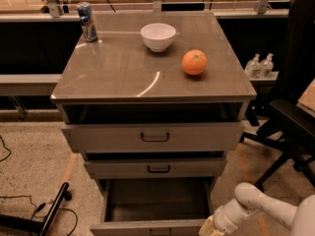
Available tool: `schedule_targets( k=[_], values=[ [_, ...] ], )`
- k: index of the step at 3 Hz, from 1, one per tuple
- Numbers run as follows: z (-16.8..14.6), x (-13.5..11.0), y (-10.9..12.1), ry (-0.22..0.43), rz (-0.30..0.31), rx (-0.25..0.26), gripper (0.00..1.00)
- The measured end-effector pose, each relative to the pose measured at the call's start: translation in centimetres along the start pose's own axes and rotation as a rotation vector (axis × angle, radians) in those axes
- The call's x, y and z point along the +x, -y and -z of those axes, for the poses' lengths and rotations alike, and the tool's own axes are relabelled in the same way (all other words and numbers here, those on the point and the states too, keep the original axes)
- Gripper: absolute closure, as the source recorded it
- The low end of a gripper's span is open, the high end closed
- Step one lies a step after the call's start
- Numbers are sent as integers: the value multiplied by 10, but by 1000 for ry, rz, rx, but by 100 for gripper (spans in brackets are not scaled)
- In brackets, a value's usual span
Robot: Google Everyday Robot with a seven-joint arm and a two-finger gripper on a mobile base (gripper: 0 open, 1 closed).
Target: Close bottom drawer
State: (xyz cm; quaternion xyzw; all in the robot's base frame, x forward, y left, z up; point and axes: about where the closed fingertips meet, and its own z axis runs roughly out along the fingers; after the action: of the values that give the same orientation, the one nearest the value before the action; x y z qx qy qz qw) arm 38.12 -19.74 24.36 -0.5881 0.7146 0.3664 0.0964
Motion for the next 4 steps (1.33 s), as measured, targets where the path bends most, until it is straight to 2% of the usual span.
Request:
schedule_targets(
  k=[1, 2, 3, 4],
  values=[
    [4, -4, -7, 33, 33, 5, 86],
    [-5, 4, -9, 13, 19, 44, 100],
    [-24, 4, 10, -4, -9, 147, 100],
    [-24, 4, 10, -4, -9, 147, 100]
  ],
)
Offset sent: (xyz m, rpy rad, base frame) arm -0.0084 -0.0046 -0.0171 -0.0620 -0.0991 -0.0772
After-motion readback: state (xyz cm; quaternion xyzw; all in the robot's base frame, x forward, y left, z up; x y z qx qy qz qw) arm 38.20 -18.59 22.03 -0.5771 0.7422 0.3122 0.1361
